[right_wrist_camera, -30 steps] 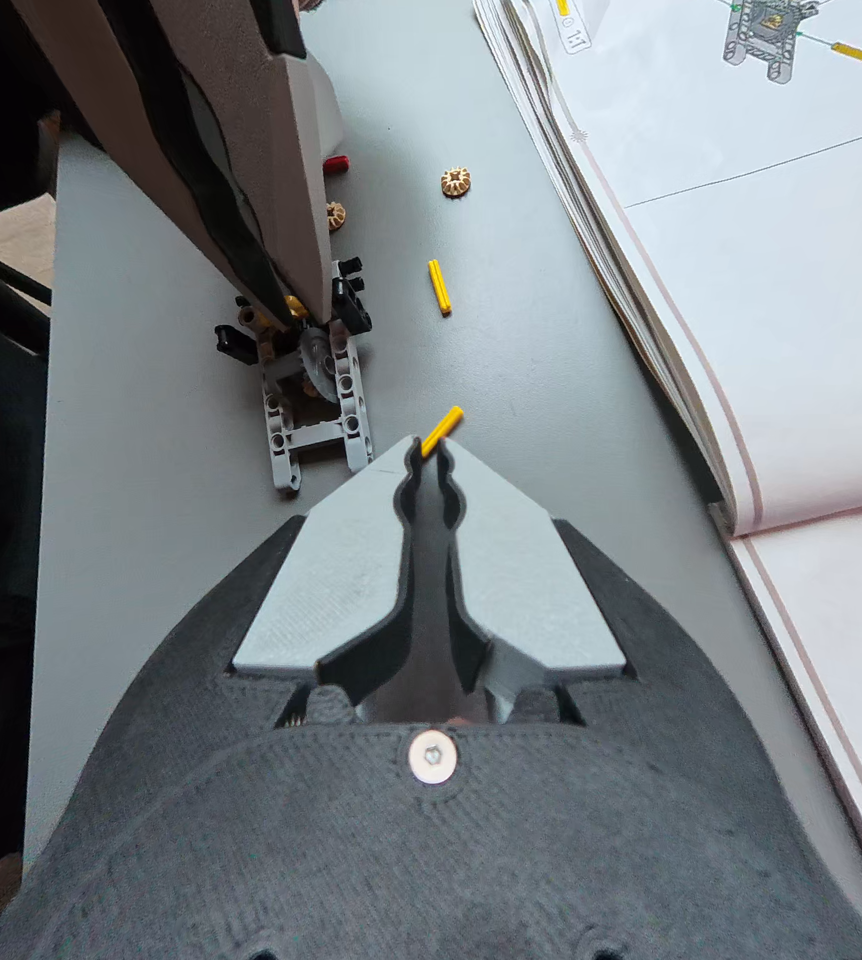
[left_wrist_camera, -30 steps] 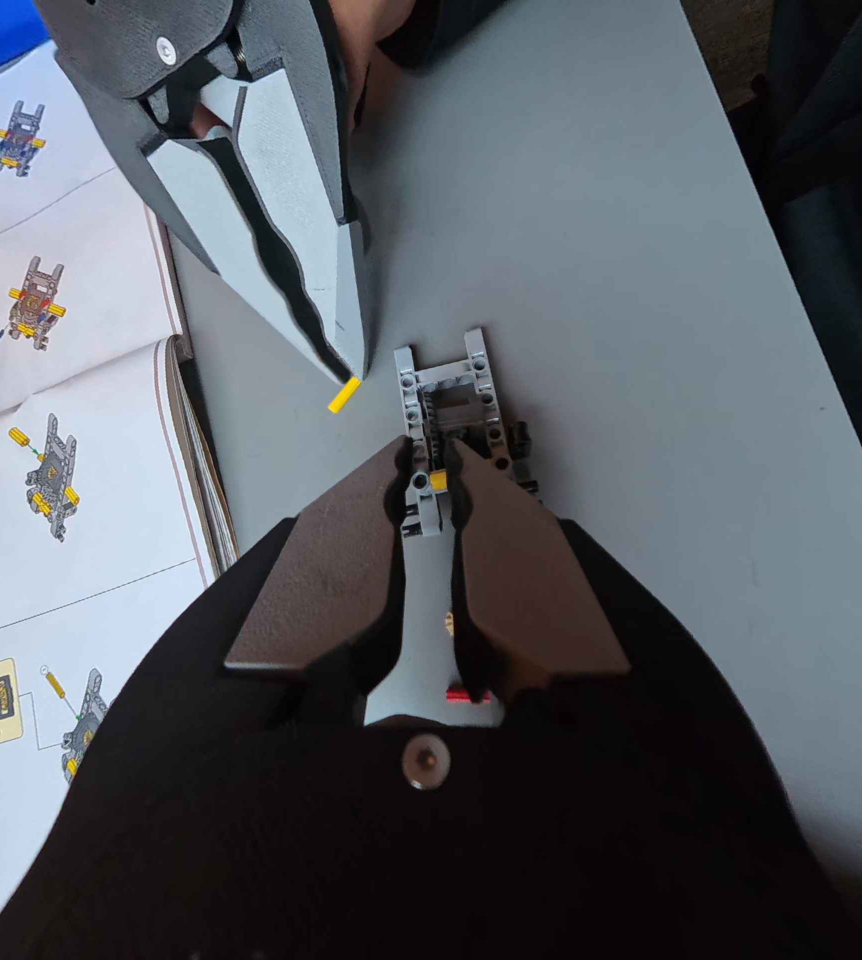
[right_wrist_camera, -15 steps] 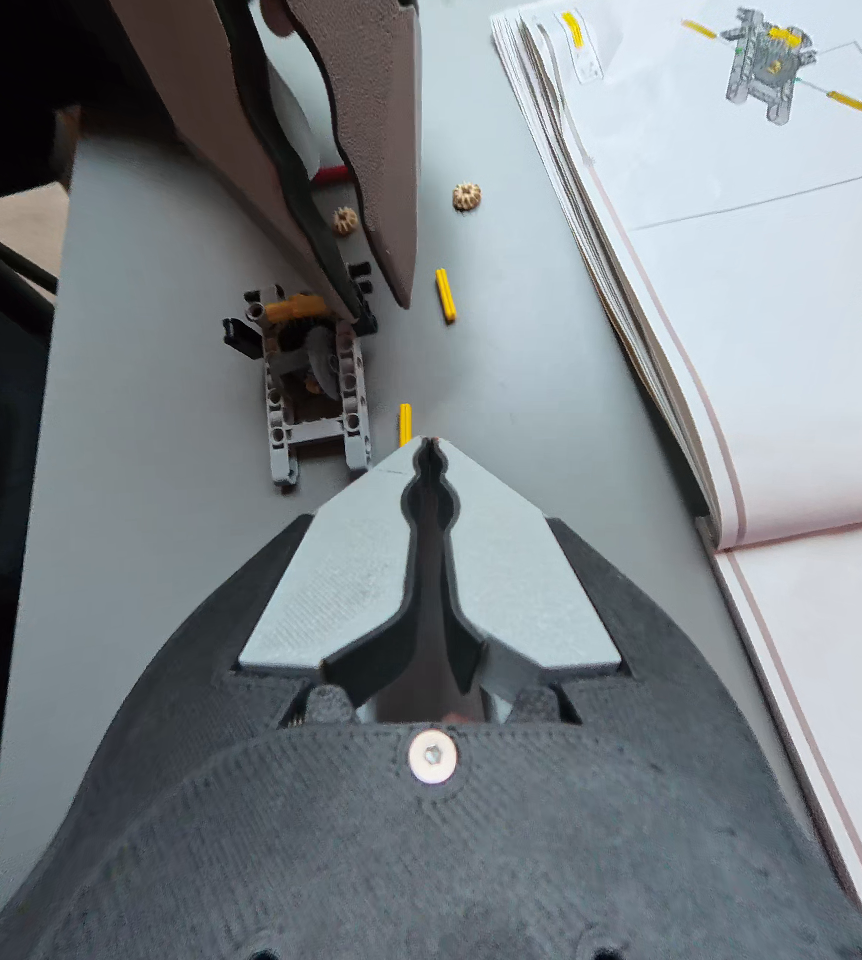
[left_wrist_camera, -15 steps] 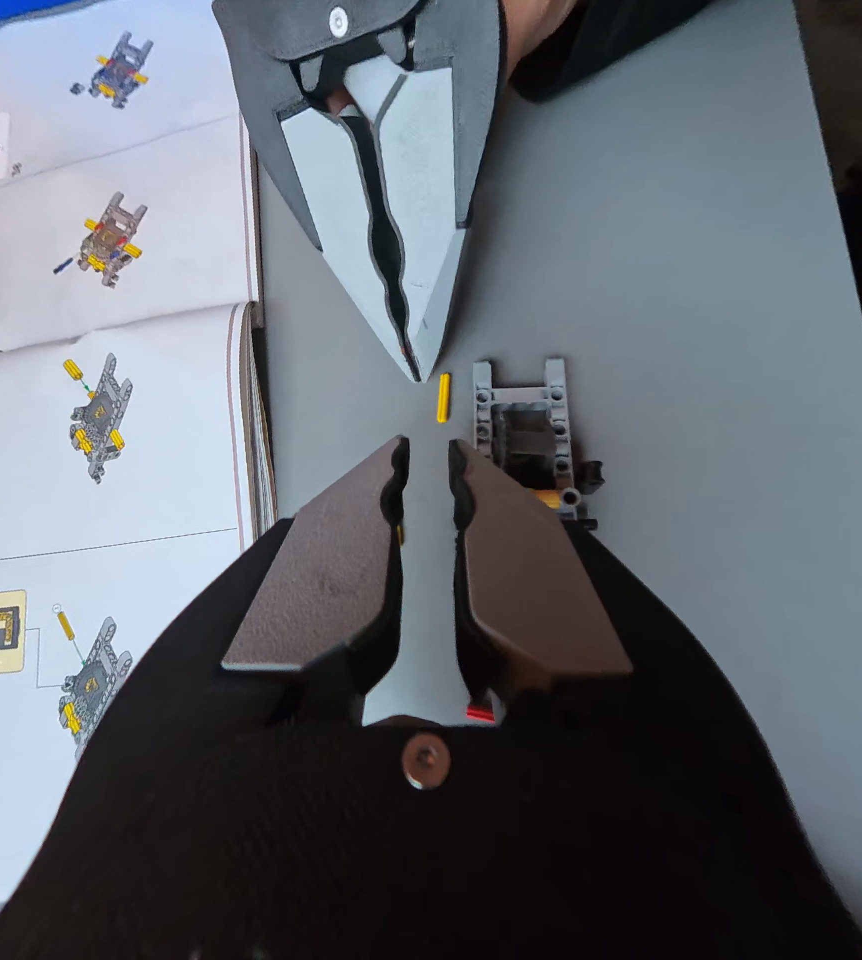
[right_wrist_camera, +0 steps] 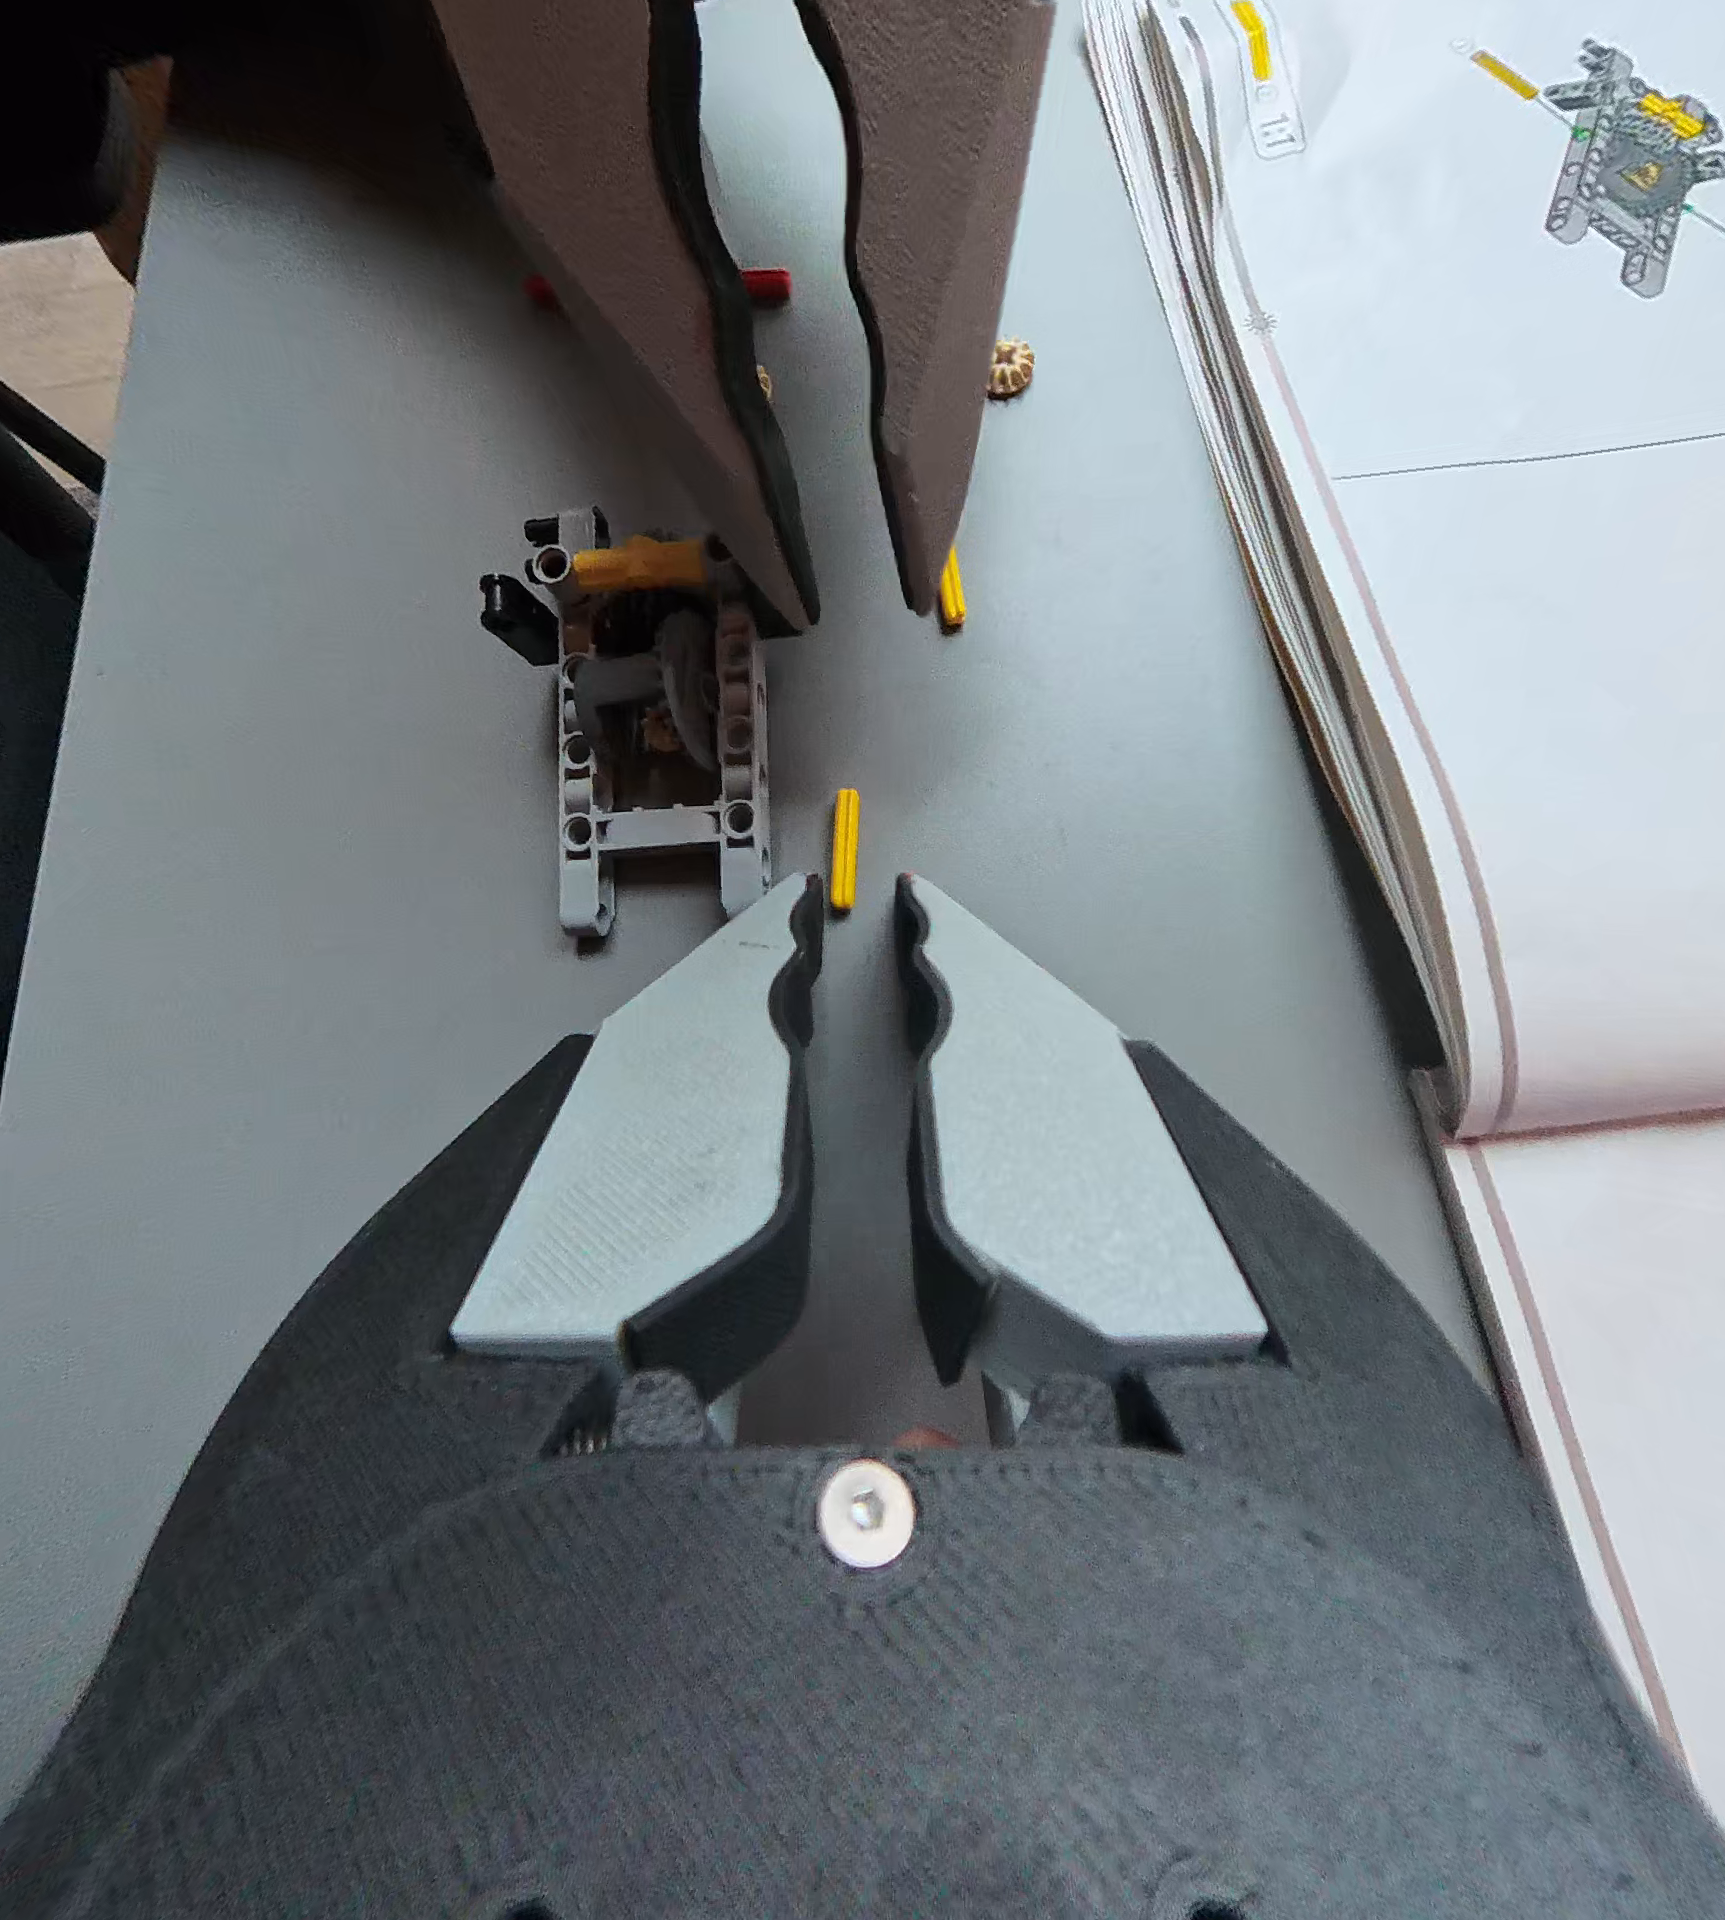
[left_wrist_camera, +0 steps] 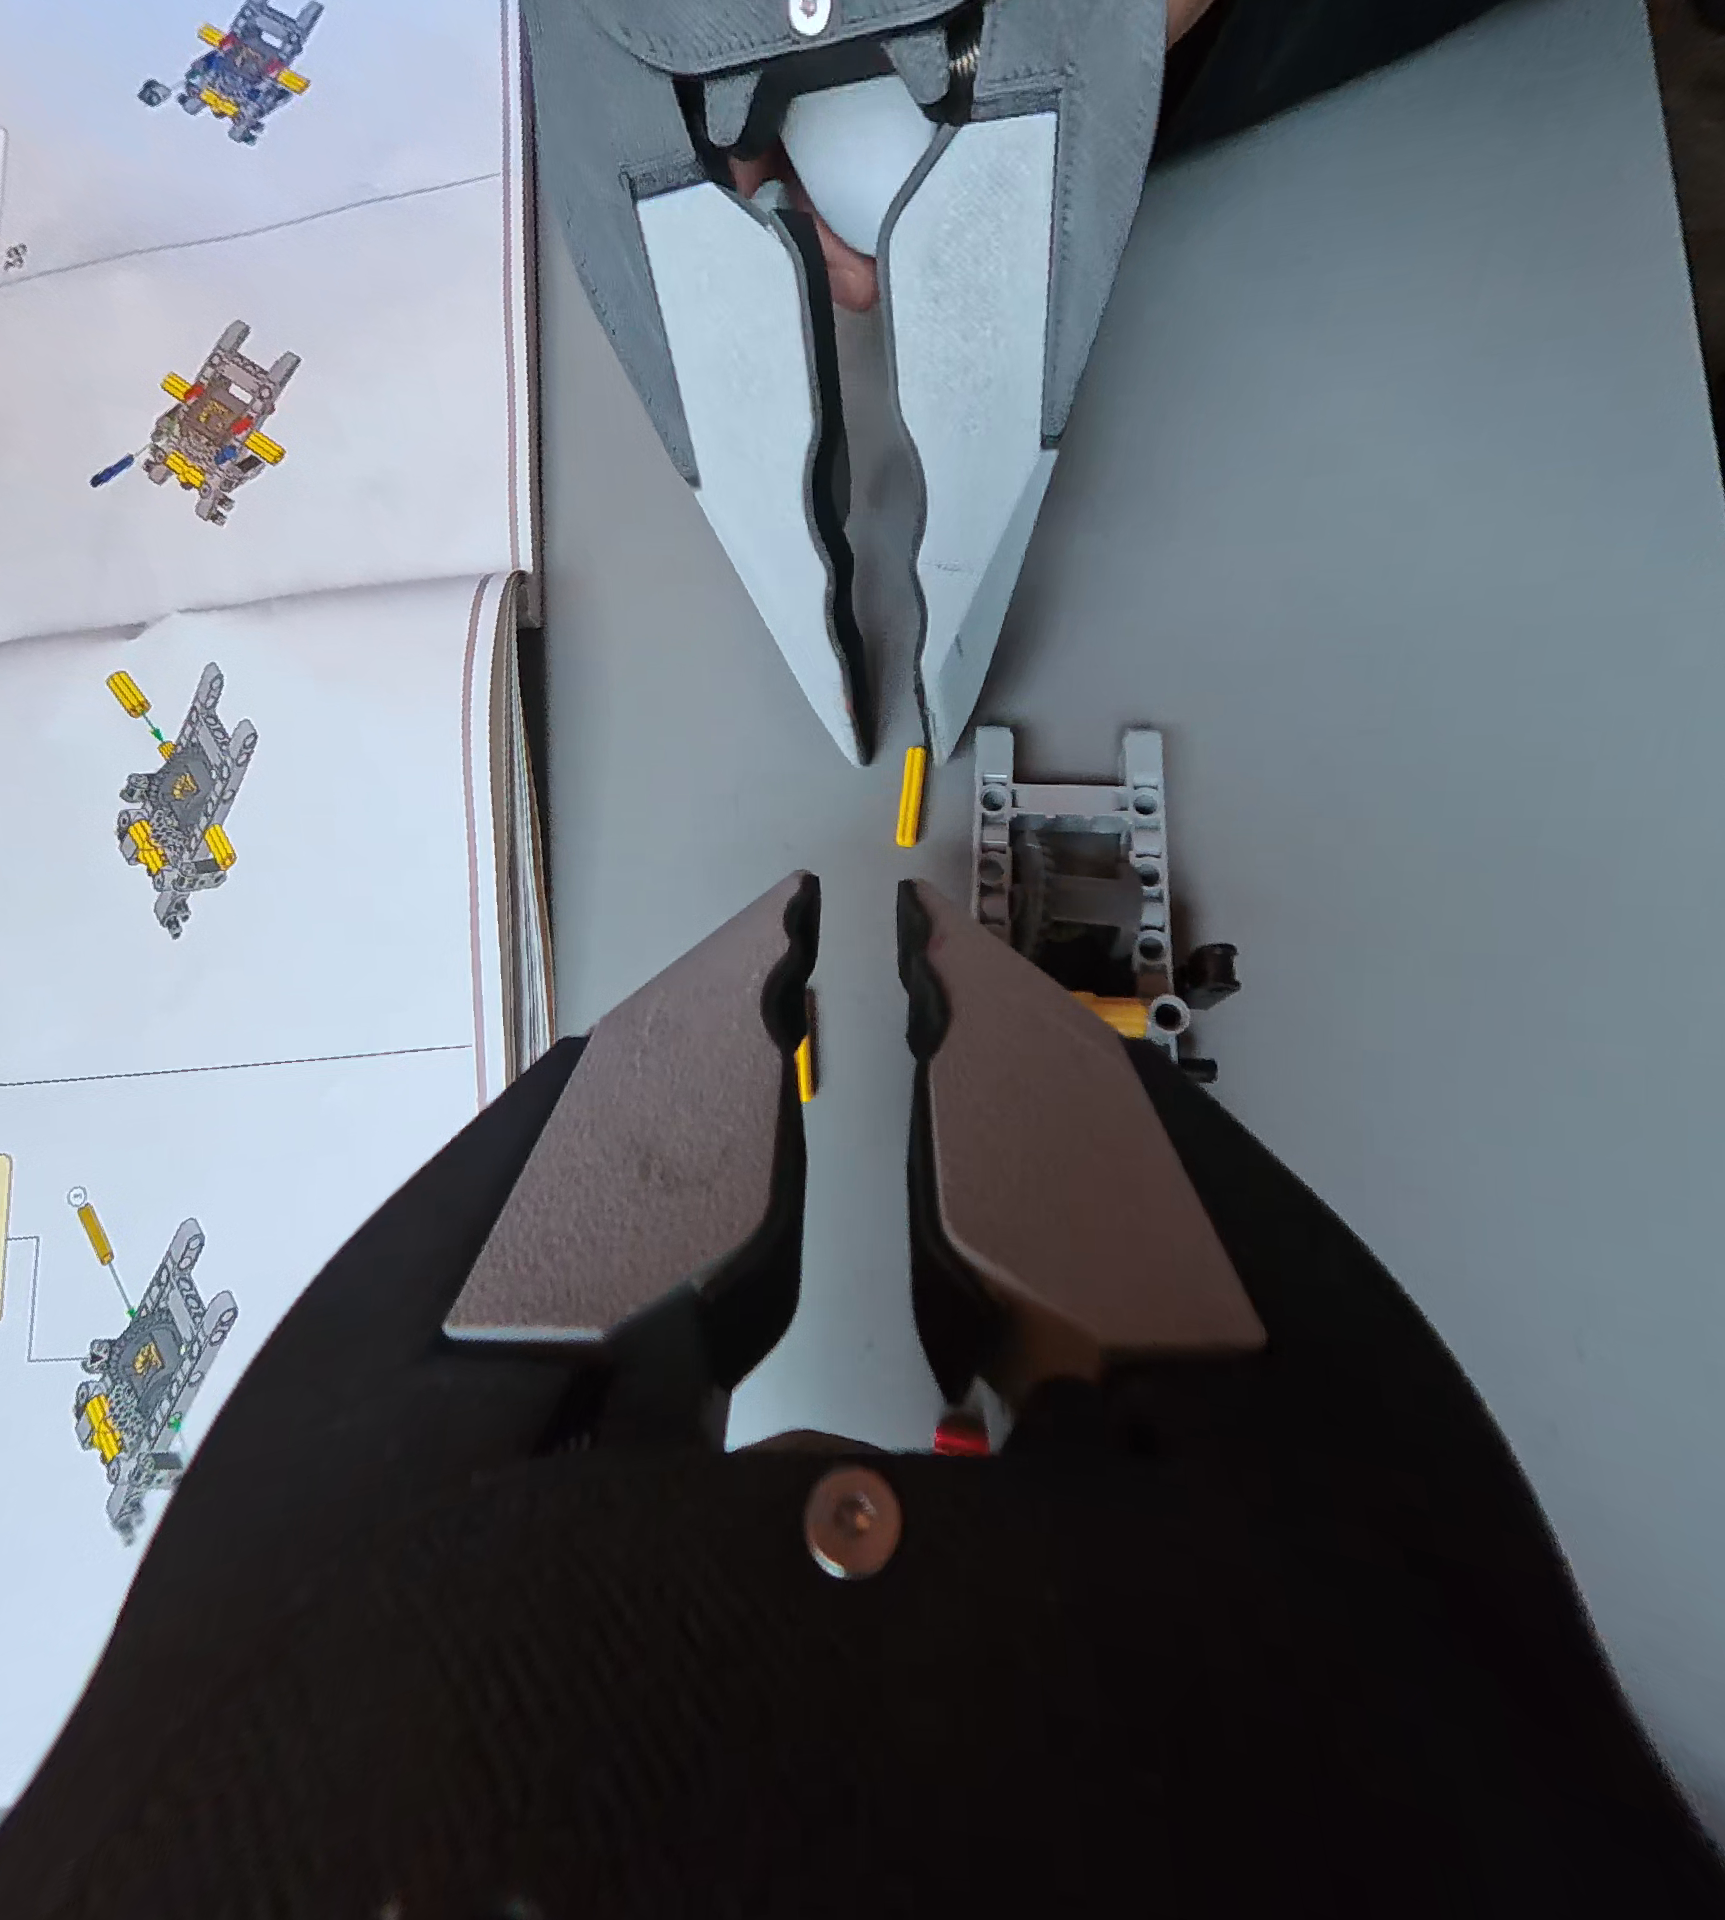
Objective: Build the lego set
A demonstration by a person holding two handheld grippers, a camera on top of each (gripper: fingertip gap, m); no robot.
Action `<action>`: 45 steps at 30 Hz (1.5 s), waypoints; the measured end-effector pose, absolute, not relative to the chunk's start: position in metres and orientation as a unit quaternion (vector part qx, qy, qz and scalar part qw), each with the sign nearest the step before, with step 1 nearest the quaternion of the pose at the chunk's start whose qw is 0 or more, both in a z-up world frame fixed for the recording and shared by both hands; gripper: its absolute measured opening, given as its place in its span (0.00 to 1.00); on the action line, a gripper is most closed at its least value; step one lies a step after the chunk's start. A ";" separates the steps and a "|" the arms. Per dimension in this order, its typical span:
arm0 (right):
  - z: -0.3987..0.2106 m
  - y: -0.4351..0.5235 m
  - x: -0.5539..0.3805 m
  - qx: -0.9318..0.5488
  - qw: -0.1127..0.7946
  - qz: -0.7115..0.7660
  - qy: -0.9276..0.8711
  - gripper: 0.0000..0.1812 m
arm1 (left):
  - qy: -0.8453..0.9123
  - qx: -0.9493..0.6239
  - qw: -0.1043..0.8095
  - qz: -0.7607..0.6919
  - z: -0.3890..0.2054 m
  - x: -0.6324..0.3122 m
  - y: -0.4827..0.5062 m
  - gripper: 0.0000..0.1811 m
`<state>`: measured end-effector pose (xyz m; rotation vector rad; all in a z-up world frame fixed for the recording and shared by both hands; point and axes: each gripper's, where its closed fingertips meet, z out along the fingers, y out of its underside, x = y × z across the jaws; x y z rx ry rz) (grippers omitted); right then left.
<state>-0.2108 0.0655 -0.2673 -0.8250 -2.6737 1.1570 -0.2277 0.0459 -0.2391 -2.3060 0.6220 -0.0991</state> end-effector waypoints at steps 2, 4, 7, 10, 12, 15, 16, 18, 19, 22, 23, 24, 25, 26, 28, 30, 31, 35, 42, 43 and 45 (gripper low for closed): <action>-0.268 0.065 -0.211 -0.269 0.057 0.380 -0.883 0.00 | 0.240 -0.899 0.362 -0.052 -0.241 -0.225 0.046 0.07; -0.268 0.062 -0.210 -0.264 0.056 0.382 -0.884 0.00 | 0.236 -0.904 0.352 -0.062 -0.244 -0.223 0.048 0.08; -0.267 0.060 -0.211 -0.259 0.062 0.381 -0.885 0.00 | 0.232 -0.908 0.340 -0.074 -0.248 -0.218 0.051 0.09; -0.261 0.058 -0.211 -0.255 0.068 0.396 -0.880 0.00 | 0.229 -0.910 0.337 -0.083 -0.249 -0.213 0.054 0.09; -0.255 0.057 -0.212 -0.249 0.080 0.404 -0.877 0.00 | 0.228 -0.911 0.335 -0.077 -0.250 -0.214 0.056 0.09; -0.248 0.056 -0.212 -0.244 0.088 0.416 -0.872 0.00 | 0.230 -0.912 0.331 -0.072 -0.252 -0.214 0.056 0.08; -0.248 0.056 -0.212 -0.245 0.089 0.417 -0.871 0.00 | 0.232 -0.912 0.330 -0.072 -0.253 -0.213 0.056 0.07; -0.247 0.057 -0.212 -0.246 0.089 0.417 -0.870 0.00 | 0.238 -0.910 0.332 -0.071 -0.252 -0.211 0.056 0.01; -0.247 0.057 -0.212 -0.247 0.089 0.418 -0.870 0.00 | 0.239 -0.909 0.335 -0.068 -0.251 -0.212 0.057 0.01; -0.246 0.058 -0.214 -0.251 0.092 0.421 -0.867 0.00 | 0.241 -0.907 0.340 -0.060 -0.250 -0.213 0.057 0.01; -0.244 0.059 -0.215 -0.254 0.093 0.425 -0.864 0.00 | 0.241 -0.905 0.345 -0.055 -0.249 -0.214 0.058 0.01; -0.241 0.060 -0.217 -0.260 0.093 0.432 -0.858 0.00 | 0.239 -0.903 0.354 -0.048 -0.246 -0.216 0.060 0.01; -0.238 0.062 -0.218 -0.267 0.092 0.442 -0.851 0.01 | 0.234 -0.900 0.366 -0.041 -0.243 -0.218 0.062 0.01; -0.233 0.065 -0.220 -0.277 0.088 0.456 -0.841 0.01 | 0.227 -0.896 0.380 -0.036 -0.239 -0.221 0.064 0.01; -0.222 0.070 -0.224 -0.300 0.072 0.494 -0.813 0.01 | 0.203 -0.886 0.417 -0.027 -0.228 -0.230 0.069 0.01; -0.208 0.074 -0.227 -0.317 0.048 0.538 -0.780 0.00 | 0.191 -0.870 0.454 -0.026 -0.215 -0.233 0.071 0.01; -0.202 0.075 -0.227 -0.321 0.036 0.558 -0.764 0.00 | 0.184 -0.864 0.469 -0.014 -0.210 -0.237 0.073 0.01; -0.194 0.079 -0.234 -0.357 -0.001 0.593 -0.721 0.00 | 0.171 -0.849 0.500 0.019 -0.196 -0.244 0.076 0.01; -0.190 0.077 -0.244 -0.388 -0.015 0.616 -0.685 0.02 | 0.168 -0.847 0.501 0.047 -0.195 -0.244 0.079 0.01; -0.190 0.076 -0.244 -0.389 -0.017 0.618 -0.683 0.02 | 0.169 -0.848 0.500 0.047 -0.196 -0.244 0.079 0.01; -0.190 0.075 -0.245 -0.390 -0.020 0.619 -0.681 0.01 | 0.168 -0.848 0.500 0.049 -0.196 -0.243 0.079 0.01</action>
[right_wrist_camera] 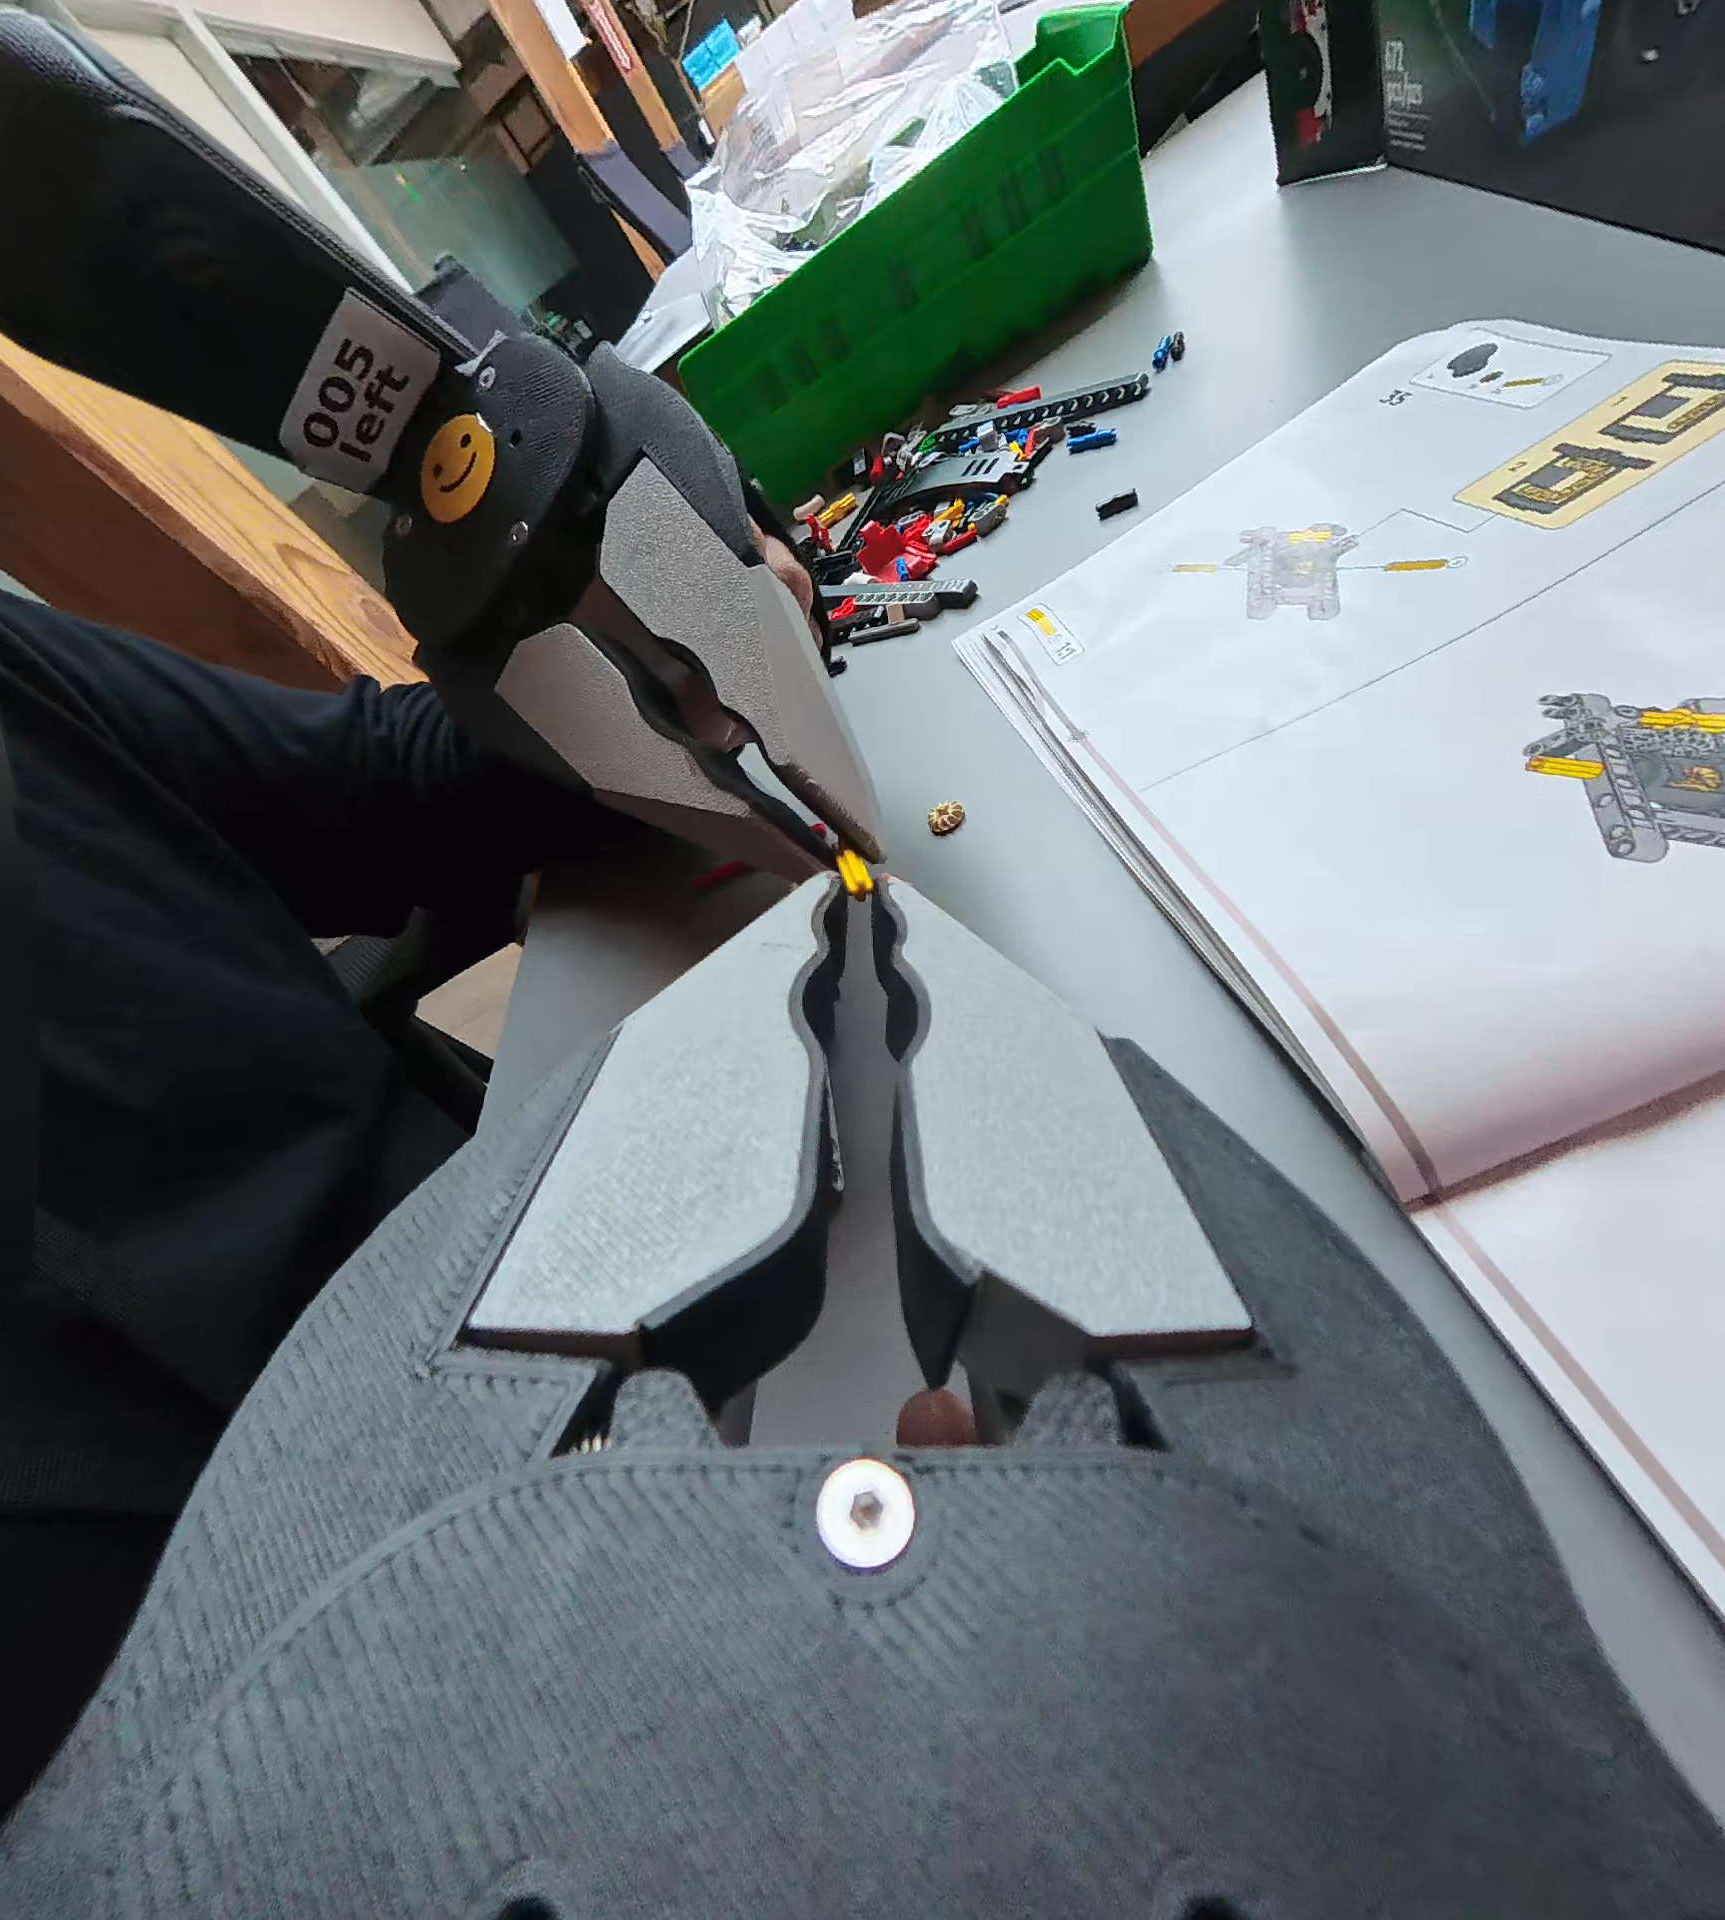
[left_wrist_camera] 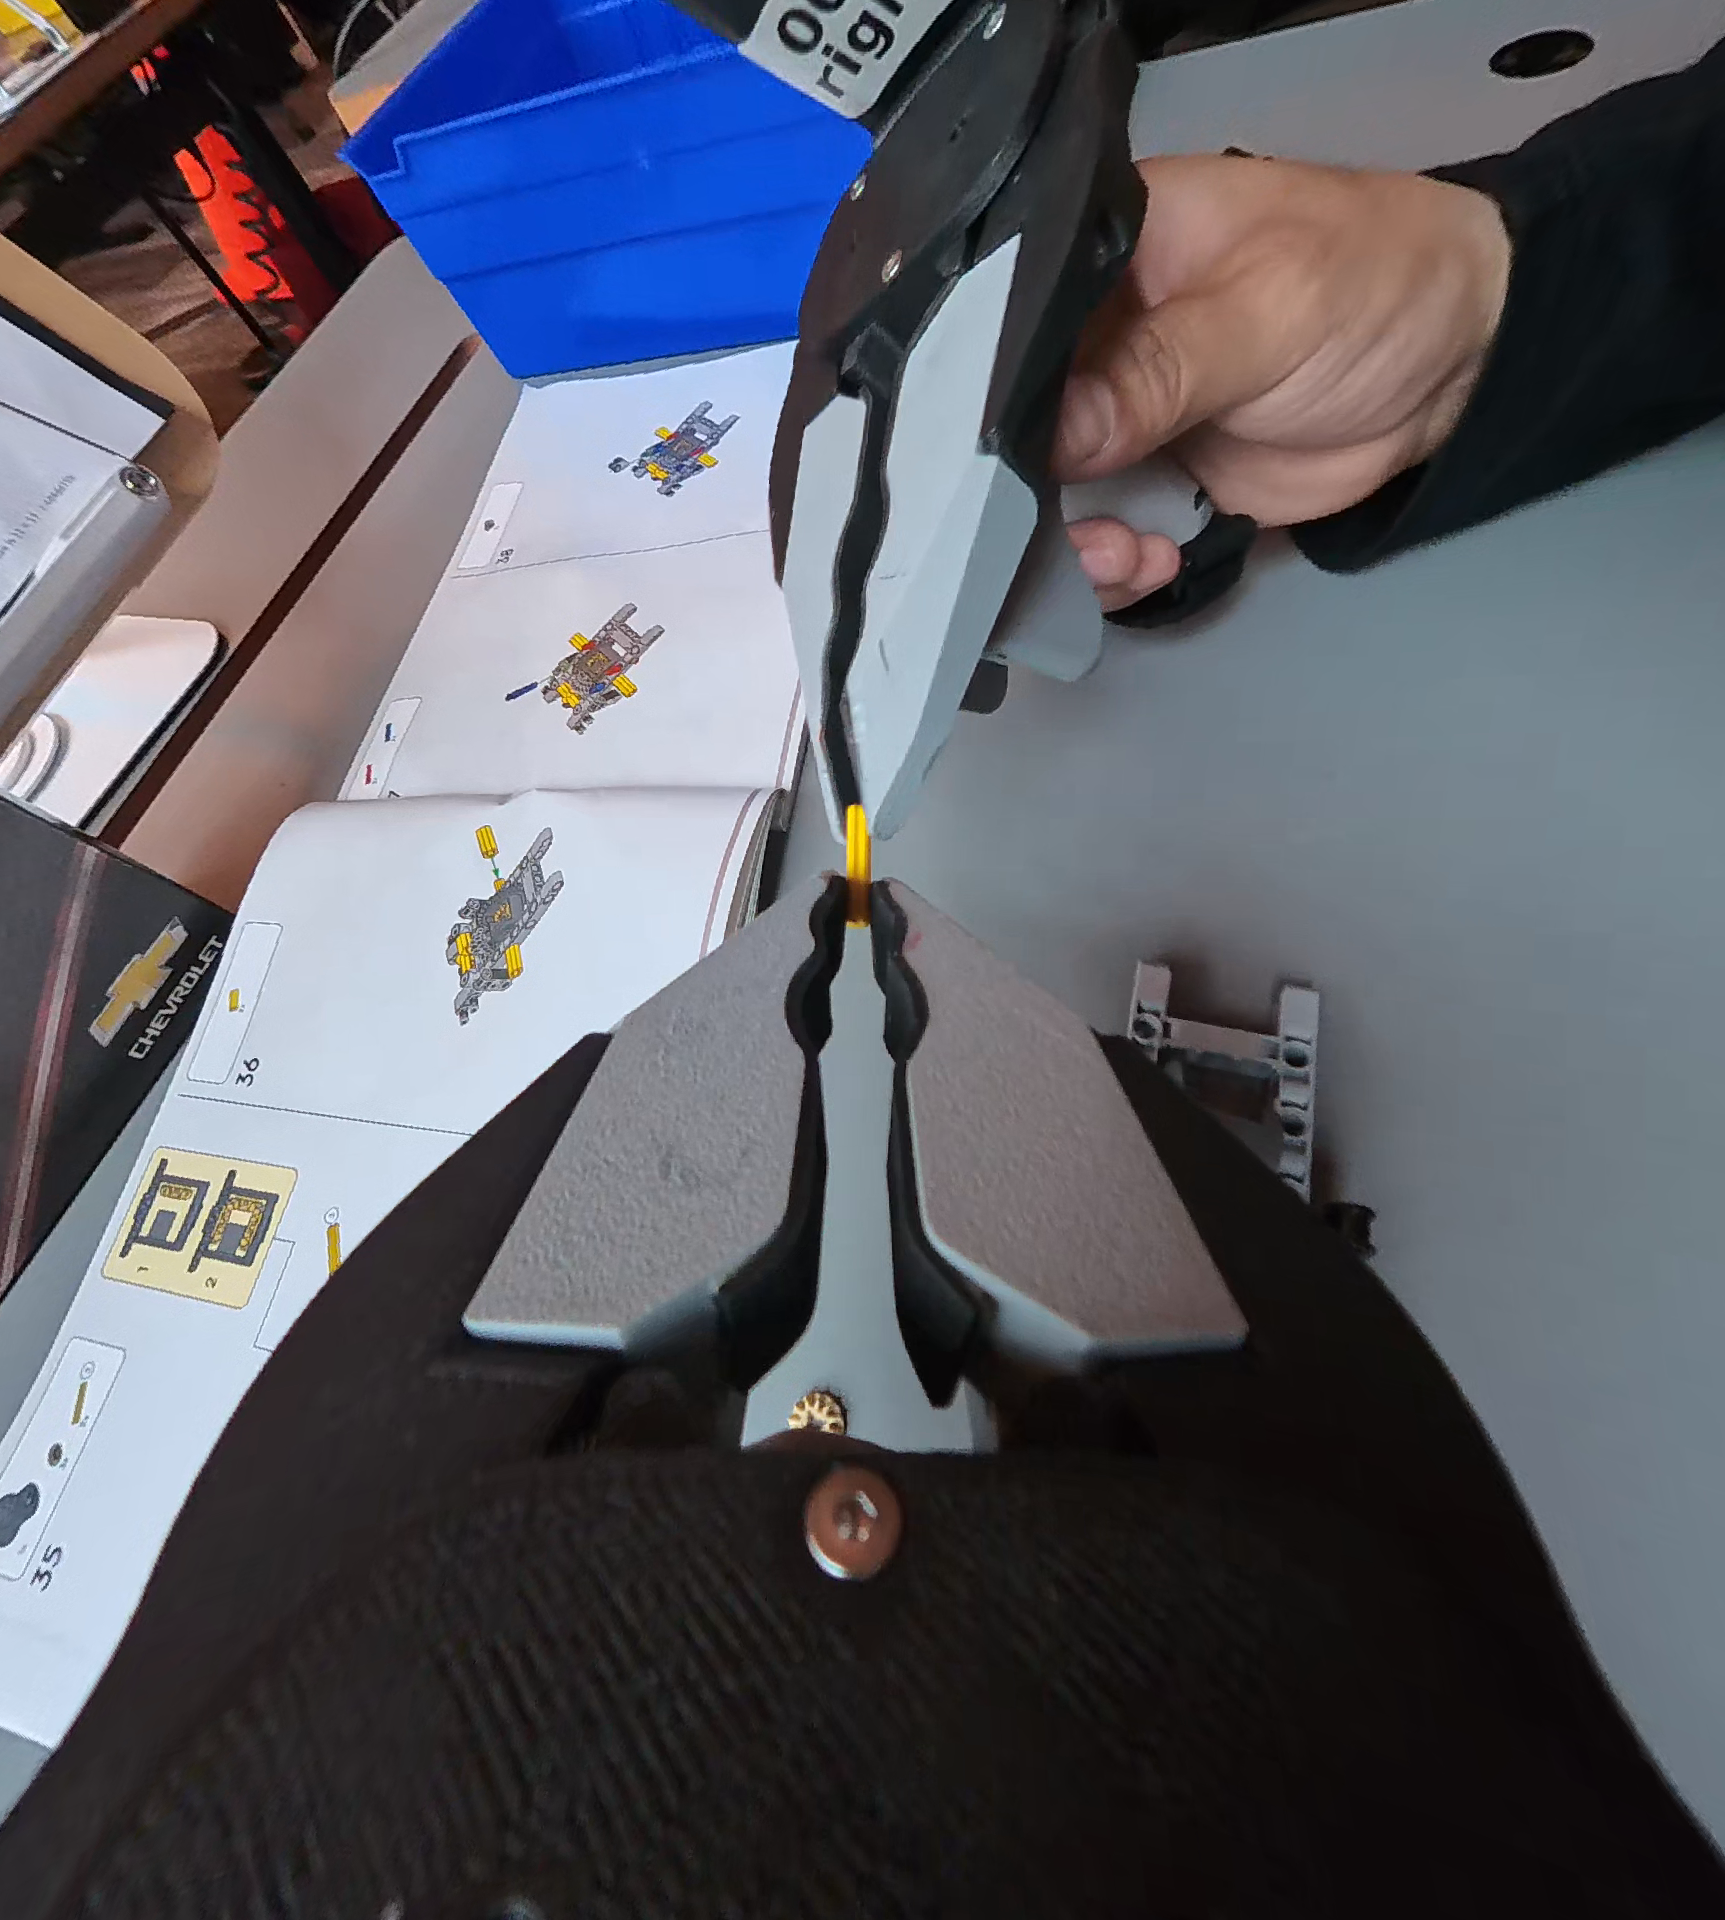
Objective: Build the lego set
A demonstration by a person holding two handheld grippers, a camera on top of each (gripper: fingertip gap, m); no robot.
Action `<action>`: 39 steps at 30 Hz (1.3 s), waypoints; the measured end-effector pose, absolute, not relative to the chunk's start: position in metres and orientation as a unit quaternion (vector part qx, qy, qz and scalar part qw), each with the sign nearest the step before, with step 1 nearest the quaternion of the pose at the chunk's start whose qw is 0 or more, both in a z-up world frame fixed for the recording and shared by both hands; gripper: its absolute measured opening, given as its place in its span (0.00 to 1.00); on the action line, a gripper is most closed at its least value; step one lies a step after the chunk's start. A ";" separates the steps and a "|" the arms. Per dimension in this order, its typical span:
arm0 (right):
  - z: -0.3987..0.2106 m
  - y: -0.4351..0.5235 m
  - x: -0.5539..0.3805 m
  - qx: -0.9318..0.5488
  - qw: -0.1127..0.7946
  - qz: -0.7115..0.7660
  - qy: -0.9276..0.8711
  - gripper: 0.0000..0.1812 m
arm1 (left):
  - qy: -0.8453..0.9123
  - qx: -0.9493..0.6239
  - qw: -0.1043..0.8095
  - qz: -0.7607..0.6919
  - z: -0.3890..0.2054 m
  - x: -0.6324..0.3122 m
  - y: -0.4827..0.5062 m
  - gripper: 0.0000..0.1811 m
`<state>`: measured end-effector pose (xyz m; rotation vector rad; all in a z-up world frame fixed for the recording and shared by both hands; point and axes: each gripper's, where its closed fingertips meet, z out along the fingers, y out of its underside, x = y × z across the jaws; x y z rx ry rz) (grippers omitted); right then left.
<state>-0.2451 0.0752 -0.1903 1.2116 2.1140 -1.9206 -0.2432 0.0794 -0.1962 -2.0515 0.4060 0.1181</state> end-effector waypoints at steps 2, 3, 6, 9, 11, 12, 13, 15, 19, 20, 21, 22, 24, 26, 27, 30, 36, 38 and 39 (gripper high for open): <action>-0.190 0.075 -0.246 0.390 0.018 -0.620 0.681 0.01 | 0.161 -0.850 0.500 0.041 -0.197 -0.244 0.079 0.01; -0.190 0.075 -0.246 0.389 0.015 -0.620 0.681 0.00 | 0.153 -0.851 0.502 0.031 -0.197 -0.244 0.079 0.01; -0.188 0.075 -0.249 0.386 0.005 -0.619 0.684 0.01 | 0.114 -0.853 0.508 -0.029 -0.197 -0.244 0.079 0.01; -0.186 0.075 -0.251 0.382 -0.006 -0.622 0.684 0.01 | 0.080 -0.850 0.515 -0.081 -0.194 -0.245 0.078 0.01; -0.183 0.075 -0.252 0.379 -0.011 -0.624 0.683 0.01 | 0.060 -0.844 0.521 -0.112 -0.192 -0.245 0.078 0.01; -0.183 0.075 -0.252 0.378 -0.012 -0.625 0.684 0.01 | 0.053 -0.842 0.522 -0.124 -0.191 -0.244 0.078 0.01; -0.182 0.075 -0.252 0.377 -0.013 -0.625 0.684 0.01 | 0.047 -0.840 0.524 -0.134 -0.191 -0.244 0.078 0.01; -0.181 0.075 -0.252 0.377 -0.014 -0.627 0.682 0.01 | 0.034 -0.835 0.527 -0.152 -0.190 -0.244 0.079 0.01; -0.181 0.075 -0.254 0.382 -0.012 -0.630 0.676 0.01 | 0.018 -0.833 0.528 -0.165 -0.190 -0.246 0.080 0.01; -0.181 0.075 -0.254 0.383 -0.011 -0.630 0.675 0.01 | 0.016 -0.834 0.527 -0.164 -0.191 -0.246 0.080 0.01; -0.181 0.075 -0.254 0.384 -0.009 -0.631 0.675 0.01 | 0.016 -0.834 0.526 -0.163 -0.192 -0.245 0.081 0.01; -0.181 0.076 -0.254 0.385 -0.008 -0.630 0.674 0.01 | 0.014 -0.835 0.526 -0.161 -0.193 -0.245 0.081 0.01; -0.181 0.076 -0.255 0.387 -0.009 -0.629 0.673 0.00 | 0.010 -0.835 0.526 -0.160 -0.194 -0.246 0.082 0.01; -0.183 0.076 -0.256 0.390 -0.005 -0.628 0.673 0.00 | 0.007 -0.836 0.525 -0.158 -0.194 -0.247 0.082 0.01; -0.183 0.076 -0.257 0.391 -0.003 -0.629 0.672 0.00 | 0.005 -0.836 0.525 -0.158 -0.195 -0.248 0.082 0.01; -0.183 0.076 -0.259 0.395 0.003 -0.632 0.667 0.00 | 0.001 -0.836 0.526 -0.156 -0.195 -0.249 0.082 0.01; -0.187 0.075 -0.263 0.396 -0.007 -0.613 0.684 0.00 | 0.000 -0.841 0.514 -0.168 -0.200 -0.249 0.080 0.02; -0.187 0.078 -0.265 0.398 -0.016 -0.609 0.686 0.00 | 0.012 -0.852 0.493 -0.174 -0.203 -0.251 0.074 0.09; -0.187 0.080 -0.266 0.399 -0.017 -0.609 0.685 0.00 | 0.019 -0.856 0.488 -0.170 -0.203 -0.255 0.069 0.10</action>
